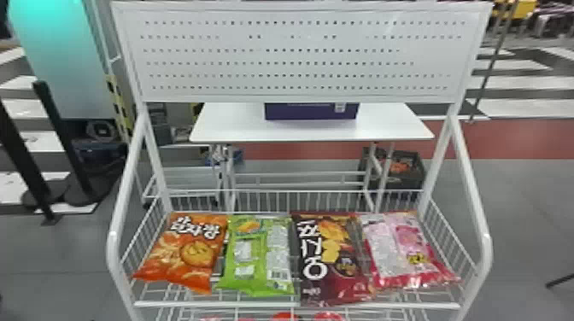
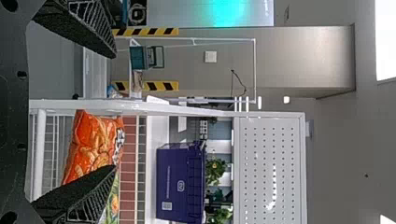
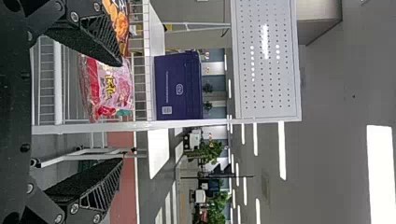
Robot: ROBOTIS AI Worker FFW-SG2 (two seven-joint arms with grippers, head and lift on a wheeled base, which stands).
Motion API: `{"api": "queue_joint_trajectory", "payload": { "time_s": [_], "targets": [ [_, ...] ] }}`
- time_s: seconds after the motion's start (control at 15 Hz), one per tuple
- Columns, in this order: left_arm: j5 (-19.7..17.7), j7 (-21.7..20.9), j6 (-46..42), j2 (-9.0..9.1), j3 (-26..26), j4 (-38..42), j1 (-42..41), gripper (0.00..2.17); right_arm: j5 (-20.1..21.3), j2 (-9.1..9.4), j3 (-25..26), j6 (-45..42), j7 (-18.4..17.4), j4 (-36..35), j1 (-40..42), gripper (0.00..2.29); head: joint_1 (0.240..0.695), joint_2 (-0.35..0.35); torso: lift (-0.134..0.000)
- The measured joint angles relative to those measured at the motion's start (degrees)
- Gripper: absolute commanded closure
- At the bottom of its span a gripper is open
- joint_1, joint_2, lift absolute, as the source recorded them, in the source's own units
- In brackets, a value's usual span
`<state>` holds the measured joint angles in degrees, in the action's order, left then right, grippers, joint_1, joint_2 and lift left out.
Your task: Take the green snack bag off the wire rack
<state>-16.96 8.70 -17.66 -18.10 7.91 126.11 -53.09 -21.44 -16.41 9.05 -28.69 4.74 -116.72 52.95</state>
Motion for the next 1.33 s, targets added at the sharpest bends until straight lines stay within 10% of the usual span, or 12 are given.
{"api": "queue_joint_trajectory", "payload": {
  "time_s": [0.87, 1.33],
  "targets": [
    [0.5, -0.2, 0.9, -0.28, -2.1, 0.6, 1.0, 0.04, -0.1, -0.11, 0.1, 0.0, 0.0, -0.1, 0.0, 0.17, 0.499, 0.0, 0.0],
    [6.8, 3.8, 15.6, 0.01, -24.3, -7.7, 24.1, 0.04, 0.2, -0.08, 0.1, 0.2, 0.0, 0.2, -0.1, 0.17, 0.499, 0.0, 0.0]
  ]
}}
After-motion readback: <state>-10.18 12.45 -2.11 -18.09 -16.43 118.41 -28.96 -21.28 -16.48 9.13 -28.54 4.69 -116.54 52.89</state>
